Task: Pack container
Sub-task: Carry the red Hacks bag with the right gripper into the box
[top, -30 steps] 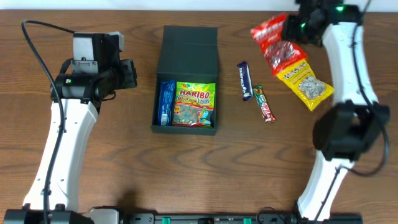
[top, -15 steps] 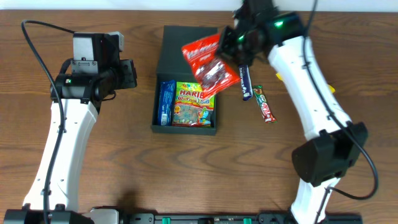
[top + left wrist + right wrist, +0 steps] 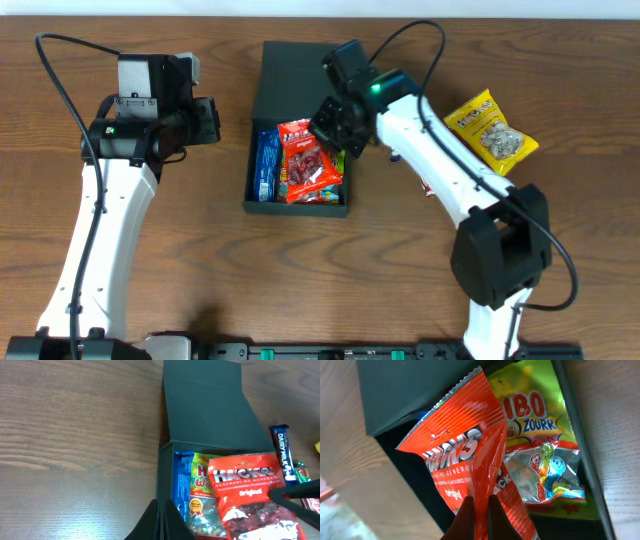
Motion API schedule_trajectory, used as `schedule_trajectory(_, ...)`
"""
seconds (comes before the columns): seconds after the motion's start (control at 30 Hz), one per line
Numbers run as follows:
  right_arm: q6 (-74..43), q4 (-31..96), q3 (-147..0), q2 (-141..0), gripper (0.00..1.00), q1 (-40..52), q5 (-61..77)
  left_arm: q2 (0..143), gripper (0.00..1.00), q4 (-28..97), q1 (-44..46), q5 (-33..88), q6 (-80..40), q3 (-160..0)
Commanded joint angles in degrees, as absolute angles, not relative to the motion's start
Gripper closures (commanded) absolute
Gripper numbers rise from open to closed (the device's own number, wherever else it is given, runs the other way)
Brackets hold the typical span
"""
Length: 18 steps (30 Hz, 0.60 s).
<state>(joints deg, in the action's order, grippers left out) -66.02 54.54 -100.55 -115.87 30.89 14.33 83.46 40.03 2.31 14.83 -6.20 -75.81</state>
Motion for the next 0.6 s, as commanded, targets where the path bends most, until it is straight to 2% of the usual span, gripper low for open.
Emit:
schedule_trajectory(0.0,-71.75,54.43,-100.27,-116.01,0.99,32.75,7.03,82.98,0.94,40.18,2.26,14.85,-6.83,-77.01)
schedule_trajectory(0.23,-75.13,54.92,-100.27,-116.05,0.99,33.41,1.58,82.98,0.94,41.28,2.26,14.85,-6.79,-77.01)
schedule_trajectory(0.27,-75.72,55.05,-100.27,-116.05,0.86,33.41,0.19,82.98,0.94,41.47,2.26,14.85,-6.76,-77.01)
schedule_trajectory(0.3,-75.83,55.02,-100.27,-116.05,0.66,33.36,-0.73,82.98,0.94,41.71,2.26,14.85,-6.5,-77.01)
schedule_trajectory(0.33,-75.81,55.0,-100.27,-116.05,0.37,33.17,-1.1,82.98,0.94,41.93,2.26,14.83,-6.17,-77.01)
schedule_trajectory(0.4,-75.72,55.02,-100.27,-116.03,0.06,32.6,-1.04,82.98,0.94,42.24,2.26,14.83,-6.15,-77.01)
schedule_trajectory(0.43,-74.96,55.02,-100.27,-116.03,0.01,32.25,-0.73,82.98,0.94,42.24,2.26,14.83,-6.15,-77.01)
schedule_trajectory(0.57,-66.43,54.81,-100.88,-115.18,0.01,30.04,3.4,82.98,0.94,42.24,2.26,14.83,-6.15,-77.01)
